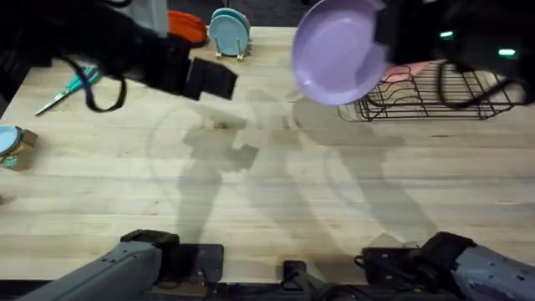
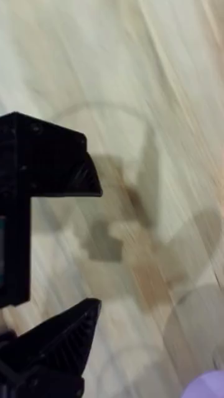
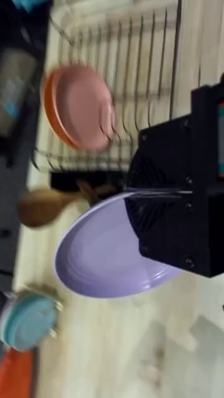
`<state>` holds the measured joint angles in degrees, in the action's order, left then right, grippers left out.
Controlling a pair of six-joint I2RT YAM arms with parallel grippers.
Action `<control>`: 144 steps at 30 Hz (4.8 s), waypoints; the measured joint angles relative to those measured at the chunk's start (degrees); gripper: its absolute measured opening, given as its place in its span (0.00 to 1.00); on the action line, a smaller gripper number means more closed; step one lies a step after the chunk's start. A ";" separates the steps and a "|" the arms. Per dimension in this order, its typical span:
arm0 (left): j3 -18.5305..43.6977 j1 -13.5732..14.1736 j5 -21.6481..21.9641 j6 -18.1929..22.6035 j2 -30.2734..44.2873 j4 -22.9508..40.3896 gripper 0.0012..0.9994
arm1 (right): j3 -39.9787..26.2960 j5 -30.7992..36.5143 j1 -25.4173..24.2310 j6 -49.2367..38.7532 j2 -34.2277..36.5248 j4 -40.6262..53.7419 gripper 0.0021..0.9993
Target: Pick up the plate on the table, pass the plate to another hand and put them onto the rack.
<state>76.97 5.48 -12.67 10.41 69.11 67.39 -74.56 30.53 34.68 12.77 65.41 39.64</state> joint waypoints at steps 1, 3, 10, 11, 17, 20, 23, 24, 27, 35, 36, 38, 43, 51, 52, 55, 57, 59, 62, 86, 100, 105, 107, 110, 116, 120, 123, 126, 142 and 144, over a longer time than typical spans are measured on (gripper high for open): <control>0.00 0.00 -2.42 0.25 0.81 -0.91 1.00 | 0.00 1.40 -0.27 -0.90 -1.28 0.02 0.03; 0.00 0.40 -6.49 0.60 2.09 -2.91 1.00 | 0.00 3.35 -1.17 -2.19 -3.41 0.02 0.03; -0.02 7.12 -14.83 1.21 4.87 -8.71 1.00 | 0.00 6.43 -8.41 -5.75 -9.86 -0.36 0.03; -0.02 8.59 -15.33 1.25 5.15 -9.48 1.00 | 0.00 6.62 -9.62 -6.70 -10.76 -0.73 0.03; -0.04 14.94 -16.88 1.33 6.22 -14.09 1.00 | 0.00 7.27 -15.84 -12.32 -16.00 -4.54 0.03; -0.04 17.18 -17.28 1.45 6.39 -16.19 1.00 | 0.00 7.45 -18.61 -15.55 -17.92 -6.58 0.03; -0.04 18.53 -17.62 1.48 6.37 -17.63 1.00 | 0.00 7.63 -21.21 -19.46 -18.58 -8.68 0.03; -0.04 18.72 -17.67 1.49 6.39 -18.02 1.00 | 0.00 7.62 -21.99 -21.03 -18.58 -9.17 0.03; -0.04 18.75 -17.76 1.49 6.37 -18.61 1.00 | 0.00 7.58 -24.20 -26.73 -18.09 -10.57 0.03; -0.04 18.71 -17.61 1.49 6.37 -18.59 1.00 | 0.00 -0.58 -30.31 -55.34 -11.58 -15.61 0.03; -0.04 18.71 -17.59 1.49 6.39 -18.59 1.00 | 0.00 -2.26 -30.85 -58.53 -10.30 -15.58 0.03; -0.04 18.71 -17.57 1.49 6.37 -18.59 1.00 | 0.00 -5.41 -31.96 -64.87 -7.61 -15.58 0.03; -0.04 18.71 -17.57 1.49 6.38 -18.53 1.00 | 0.02 -10.06 -34.59 -80.48 -1.06 -15.56 0.03; -0.04 18.71 -17.57 1.49 6.39 -18.53 1.00 | 0.02 -19.00 -37.33 -96.65 6.17 -15.65 0.03; -0.04 18.71 -17.57 1.49 6.39 -18.55 1.00 | 0.02 -20.32 -37.84 -97.59 6.67 -15.75 0.03; -0.04 18.71 -17.57 1.49 6.38 -18.53 1.00 | 0.02 -25.00 -39.98 -99.72 8.37 -16.70 0.03; -0.04 18.71 -17.57 1.49 6.37 -18.53 1.00 | 0.02 -28.54 -41.76 -100.35 9.47 -16.83 0.03; -0.04 18.71 -17.57 1.49 6.39 -18.55 1.00 | 0.07 -37.04 -46.78 -100.40 11.84 -17.88 0.03; -0.04 18.71 -17.57 1.49 6.38 -18.55 1.00 | 0.07 -42.58 -50.05 -99.57 12.22 -18.71 0.03; -0.04 18.71 -17.57 1.49 6.38 -18.54 1.00 | 0.07 -77.03 -62.60 -96.55 22.21 -28.92 0.03; -0.04 18.71 -17.57 1.49 6.37 -18.55 1.00 | 0.07 -78.75 -62.49 -96.54 27.60 -31.40 0.03; -0.04 18.71 -17.57 1.49 6.37 -18.55 1.00 | 0.07 -78.58 -62.43 -96.56 30.04 -31.14 0.03; -0.04 18.71 -17.57 1.49 6.37 -18.55 1.00 | 0.07 -78.53 -62.43 -96.54 30.65 -31.03 0.03; -0.04 18.71 -17.57 1.49 6.37 -18.55 1.00 | 0.07 -78.14 -62.34 -96.54 34.21 -29.97 0.03; -0.04 18.71 -17.57 1.51 6.38 -18.56 1.00 | -0.02 -77.78 -62.61 -96.56 36.23 -28.00 0.03; -0.04 18.71 -17.54 1.49 6.38 -18.52 0.99 | -0.02 -77.69 -62.33 -96.29 36.58 -26.32 0.69; -0.04 18.71 -17.55 1.49 6.38 -18.53 1.00 | 0.00 -77.67 -62.21 -92.99 35.70 -24.36 0.99; -0.04 18.71 -17.52 1.49 6.39 -18.53 1.00 | 0.02 -77.69 -62.21 -87.82 30.88 -24.30 0.99; -0.04 9.55 -7.01 0.73 6.37 -17.46 0.99 | 0.02 -58.00 -47.36 -51.69 5.01 4.84 0.99; -0.04 7.44 -6.98 0.70 6.37 -17.46 0.99 | 0.02 -57.69 -45.68 -47.55 4.49 6.86 0.99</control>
<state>76.93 12.92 -19.65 11.11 75.48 49.92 -74.54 -27.16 -11.00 -34.78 69.90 46.50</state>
